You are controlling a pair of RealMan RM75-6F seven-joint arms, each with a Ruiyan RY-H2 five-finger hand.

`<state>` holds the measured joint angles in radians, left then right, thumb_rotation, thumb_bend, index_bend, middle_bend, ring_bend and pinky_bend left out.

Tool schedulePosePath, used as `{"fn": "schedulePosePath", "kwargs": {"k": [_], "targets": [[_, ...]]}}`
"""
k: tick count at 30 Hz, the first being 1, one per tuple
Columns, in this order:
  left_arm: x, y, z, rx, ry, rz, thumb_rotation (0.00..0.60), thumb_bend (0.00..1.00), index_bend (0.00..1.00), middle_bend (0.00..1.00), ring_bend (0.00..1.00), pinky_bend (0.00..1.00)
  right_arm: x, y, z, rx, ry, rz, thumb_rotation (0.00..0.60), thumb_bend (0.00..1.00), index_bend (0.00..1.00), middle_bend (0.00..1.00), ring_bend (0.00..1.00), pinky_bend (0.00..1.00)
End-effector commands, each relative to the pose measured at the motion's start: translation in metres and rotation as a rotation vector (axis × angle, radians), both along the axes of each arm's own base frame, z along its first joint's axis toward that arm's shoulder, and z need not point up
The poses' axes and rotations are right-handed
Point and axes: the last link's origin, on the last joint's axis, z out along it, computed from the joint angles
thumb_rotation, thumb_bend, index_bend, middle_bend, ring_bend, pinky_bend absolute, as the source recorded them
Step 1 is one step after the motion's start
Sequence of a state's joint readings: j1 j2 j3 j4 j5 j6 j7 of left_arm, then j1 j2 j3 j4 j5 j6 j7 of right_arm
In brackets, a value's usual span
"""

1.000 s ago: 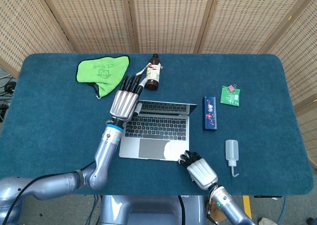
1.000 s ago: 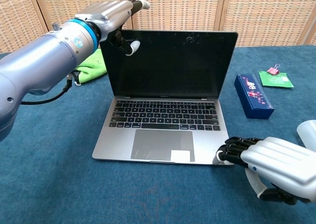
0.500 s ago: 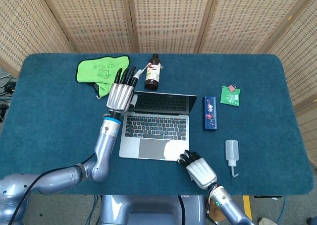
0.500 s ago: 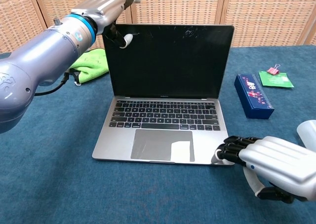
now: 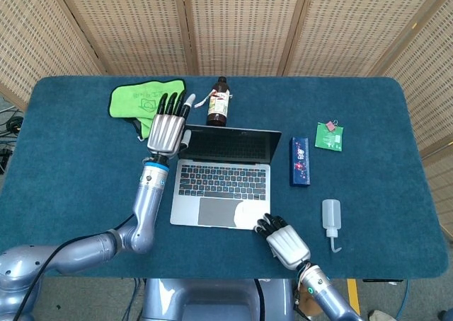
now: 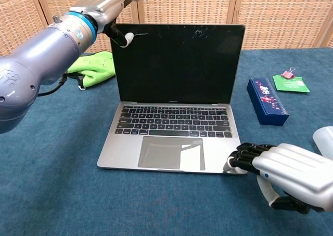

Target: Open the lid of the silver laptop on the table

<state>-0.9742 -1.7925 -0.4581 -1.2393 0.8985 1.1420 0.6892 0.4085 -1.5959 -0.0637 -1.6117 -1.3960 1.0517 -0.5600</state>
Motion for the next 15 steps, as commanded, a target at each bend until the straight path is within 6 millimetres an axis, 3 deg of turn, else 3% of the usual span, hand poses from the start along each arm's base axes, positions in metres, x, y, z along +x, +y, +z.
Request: {"fn": "schedulePosePath", "kwargs": {"k": [1,9,11,15], "targets": [[-0.001,-0.001,0.002,0.002,0.000,-0.004,0.600,0.49,0.00,0.00,0.00,0.00,0.001,0.000,0.000,0.000,-0.001,0.000,0.600,1.00,0.17,0.20,0.07,0.16],[-0.001,-0.012,0.020,-0.002,-0.004,-0.068,0.600,0.49,0.00,0.00,0.00,0.00,0.004,0.000,0.001,-0.009,-0.005,0.009,0.600,1.00,0.17,0.20,0.07,0.16],[-0.003,-0.019,0.032,0.002,0.027,-0.111,0.600,0.49,0.00,0.00,0.00,0.00,0.007,-0.002,0.003,-0.024,-0.014,0.022,0.600,1.00,0.17,0.21,0.07,0.16],[-0.013,-0.038,0.077,0.040,-0.024,-0.133,0.600,0.49,0.00,0.00,0.00,0.00,0.007,-0.018,0.024,-0.125,-0.092,0.076,0.600,1.00,0.18,0.22,0.08,0.16]]}}
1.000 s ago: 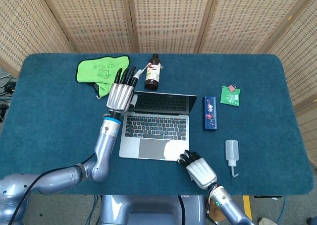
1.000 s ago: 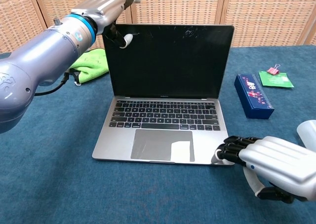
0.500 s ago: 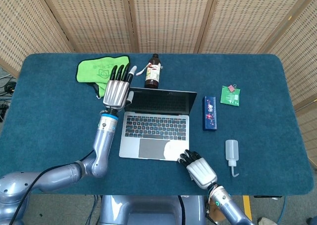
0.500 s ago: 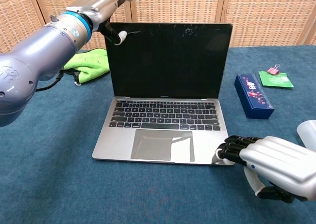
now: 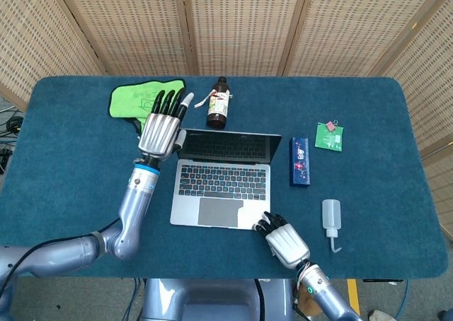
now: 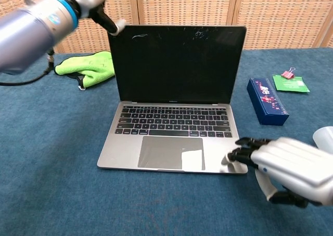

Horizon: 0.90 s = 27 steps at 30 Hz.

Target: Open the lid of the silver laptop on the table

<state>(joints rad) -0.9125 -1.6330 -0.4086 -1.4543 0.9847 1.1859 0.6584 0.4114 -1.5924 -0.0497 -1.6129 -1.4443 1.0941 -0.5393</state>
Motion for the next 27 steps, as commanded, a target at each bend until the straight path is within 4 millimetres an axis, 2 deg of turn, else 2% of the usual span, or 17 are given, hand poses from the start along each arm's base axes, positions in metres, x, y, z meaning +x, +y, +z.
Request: {"fn": "schedulePosePath", "kwargs": {"k": [1,7,10,13,16,19,20,21,22,24,25,27], "targets": [[-0.015,-0.020,0.047,0.036,-0.024,-0.029,0.600,0.49,0.00,0.00,0.00,0.00,-0.003,-0.015,0.022,-0.094,-0.070,0.045,0.600,1.00,0.18,0.22,0.08,0.16],[-0.038,-0.034,0.081,0.041,-0.062,-0.013,0.600,0.49,0.00,0.00,0.00,0.00,-0.013,-0.025,0.059,-0.205,-0.146,0.063,0.600,1.00,0.18,0.22,0.08,0.17],[-0.057,-0.043,0.095,0.041,-0.066,0.004,0.600,0.48,0.00,0.00,0.00,0.00,-0.021,-0.029,0.081,-0.276,-0.179,0.064,0.600,1.00,0.18,0.22,0.08,0.17],[-0.080,-0.053,0.103,0.020,-0.059,0.073,0.600,0.48,0.00,0.00,0.00,0.00,-0.030,-0.033,0.101,-0.362,-0.203,0.049,0.600,1.00,0.18,0.21,0.08,0.17],[-0.111,-0.073,0.115,0.014,-0.060,0.164,0.600,0.44,0.00,0.00,0.00,0.00,-0.045,-0.035,0.122,-0.493,-0.207,0.015,0.600,1.00,0.18,0.19,0.06,0.17],[-0.131,-0.091,0.123,0.026,-0.072,0.186,0.600,0.41,0.00,0.00,0.00,0.00,-0.054,-0.030,0.134,-0.595,-0.200,-0.013,0.600,0.99,0.18,0.16,0.04,0.17],[-0.139,-0.099,0.126,0.033,-0.076,0.195,0.600,0.41,0.00,0.00,0.00,0.00,-0.057,-0.026,0.137,-0.620,-0.202,-0.026,0.600,0.88,0.17,0.13,0.02,0.15],[-0.149,-0.108,0.127,0.040,-0.082,0.209,0.600,0.41,0.00,0.00,0.00,0.00,-0.058,-0.020,0.141,-0.640,-0.213,-0.042,0.600,0.68,0.15,0.10,0.01,0.11],[-0.161,-0.120,0.127,0.043,-0.085,0.235,0.600,0.41,0.00,0.00,0.00,0.00,-0.059,-0.013,0.146,-0.655,-0.225,-0.058,0.600,0.42,0.13,0.07,0.00,0.06],[-0.179,-0.139,0.127,0.050,-0.074,0.266,0.600,0.41,0.00,0.00,0.00,0.00,-0.059,-0.001,0.152,-0.662,-0.234,-0.076,0.600,0.09,0.09,0.03,0.00,0.01],[-0.193,-0.156,0.125,0.065,-0.045,0.301,0.600,0.41,0.00,0.00,0.00,0.00,-0.057,0.010,0.153,-0.640,-0.263,-0.106,0.600,0.02,0.07,0.01,0.00,0.00],[-0.199,-0.169,0.120,0.067,-0.047,0.313,0.600,0.40,0.00,0.00,0.00,0.00,-0.056,0.017,0.155,-0.623,-0.273,-0.123,0.600,0.00,0.05,0.00,0.00,0.00]]}}
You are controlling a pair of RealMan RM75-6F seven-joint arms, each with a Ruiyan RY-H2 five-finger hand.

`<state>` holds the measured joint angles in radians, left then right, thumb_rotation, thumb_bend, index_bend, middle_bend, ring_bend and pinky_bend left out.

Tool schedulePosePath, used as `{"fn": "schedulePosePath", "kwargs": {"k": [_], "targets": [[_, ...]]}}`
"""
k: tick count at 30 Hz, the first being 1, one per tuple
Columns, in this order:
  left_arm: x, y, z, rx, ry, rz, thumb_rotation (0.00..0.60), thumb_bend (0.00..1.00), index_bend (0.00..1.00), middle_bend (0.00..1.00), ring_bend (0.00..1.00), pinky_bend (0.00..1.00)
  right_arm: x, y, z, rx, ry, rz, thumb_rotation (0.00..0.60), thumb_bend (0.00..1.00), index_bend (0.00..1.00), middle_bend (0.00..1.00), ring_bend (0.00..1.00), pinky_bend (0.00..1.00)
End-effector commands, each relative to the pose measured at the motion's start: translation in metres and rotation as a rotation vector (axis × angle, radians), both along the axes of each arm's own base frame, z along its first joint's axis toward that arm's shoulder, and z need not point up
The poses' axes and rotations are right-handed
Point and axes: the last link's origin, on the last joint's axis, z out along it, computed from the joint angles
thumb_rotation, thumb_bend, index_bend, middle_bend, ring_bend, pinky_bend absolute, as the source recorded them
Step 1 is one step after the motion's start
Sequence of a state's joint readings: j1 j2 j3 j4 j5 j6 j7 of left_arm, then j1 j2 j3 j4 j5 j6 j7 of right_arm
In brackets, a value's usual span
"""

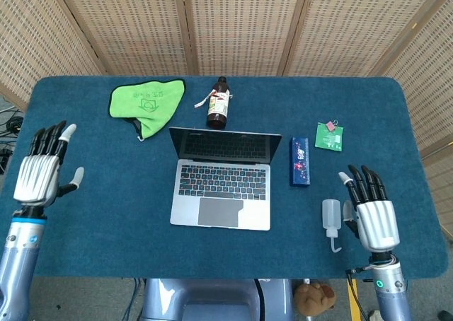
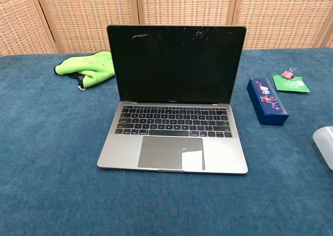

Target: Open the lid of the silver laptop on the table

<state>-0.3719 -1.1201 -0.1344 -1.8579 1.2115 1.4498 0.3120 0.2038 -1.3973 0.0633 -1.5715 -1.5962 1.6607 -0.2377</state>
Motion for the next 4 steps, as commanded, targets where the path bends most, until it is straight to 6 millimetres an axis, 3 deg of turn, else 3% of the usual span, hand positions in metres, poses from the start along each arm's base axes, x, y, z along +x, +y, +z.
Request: {"fn": "schedulePosePath", "kwargs": {"k": [1,4], "targets": [[-0.025,-0.037,-0.005,0.007,0.014,0.048,0.600,0.39,0.00,0.00,0.00,0.00,0.000,0.023,0.008,0.020,-0.042,-0.042,0.600,0.00,0.05,0.00,0.00,0.00],[-0.034,-0.066,-0.016,-0.024,-0.013,0.081,0.600,0.35,0.00,0.00,0.00,0.00,0.004,0.038,0.009,0.041,-0.075,-0.054,0.600,0.00,0.03,0.00,0.00,0.00]]}}
